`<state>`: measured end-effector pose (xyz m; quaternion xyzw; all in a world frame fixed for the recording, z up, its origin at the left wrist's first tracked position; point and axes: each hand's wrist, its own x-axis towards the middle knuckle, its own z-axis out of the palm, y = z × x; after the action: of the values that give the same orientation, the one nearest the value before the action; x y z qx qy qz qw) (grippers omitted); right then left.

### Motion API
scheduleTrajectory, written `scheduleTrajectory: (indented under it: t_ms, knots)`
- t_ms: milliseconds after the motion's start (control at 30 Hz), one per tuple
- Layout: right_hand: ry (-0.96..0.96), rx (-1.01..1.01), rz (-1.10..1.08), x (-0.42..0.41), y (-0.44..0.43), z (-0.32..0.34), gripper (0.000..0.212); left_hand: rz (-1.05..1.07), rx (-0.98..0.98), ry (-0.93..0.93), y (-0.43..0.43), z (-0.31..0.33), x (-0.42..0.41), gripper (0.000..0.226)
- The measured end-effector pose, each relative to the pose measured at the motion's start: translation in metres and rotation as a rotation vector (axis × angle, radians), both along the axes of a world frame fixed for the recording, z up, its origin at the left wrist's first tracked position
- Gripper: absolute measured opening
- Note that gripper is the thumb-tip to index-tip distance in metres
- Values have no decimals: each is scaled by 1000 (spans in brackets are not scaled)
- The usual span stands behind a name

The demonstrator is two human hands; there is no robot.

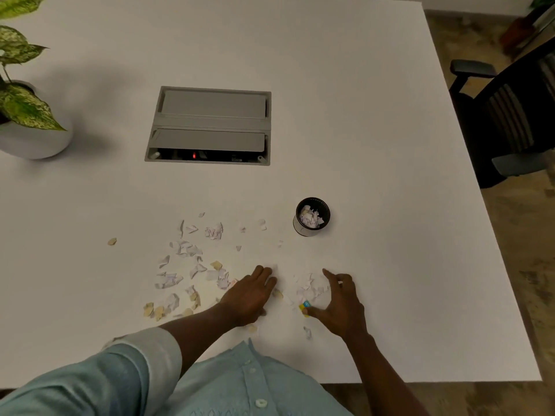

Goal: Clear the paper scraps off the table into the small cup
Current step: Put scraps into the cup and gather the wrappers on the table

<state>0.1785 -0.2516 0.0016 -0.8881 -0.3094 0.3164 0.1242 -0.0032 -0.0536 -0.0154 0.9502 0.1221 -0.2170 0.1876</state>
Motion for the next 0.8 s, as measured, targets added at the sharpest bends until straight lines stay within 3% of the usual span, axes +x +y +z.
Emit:
scheduleTrajectory:
  t_ms: [200, 367, 533, 800]
  knots:
    - [43, -2, 72, -7, 0, -7, 117, 21, -19, 24, -21, -7, 9, 86]
    - [31, 4, 133, -15, 11, -9, 85, 5, -14, -32, -31, -8, 16, 49]
    - [-38, 2, 174, -24, 17, -9, 46, 5, -7, -45, -33, -11, 14, 36]
    - [-8, 94, 54, -28, 18, -9, 19, 165, -107, -102, -22, -3, 17, 13]
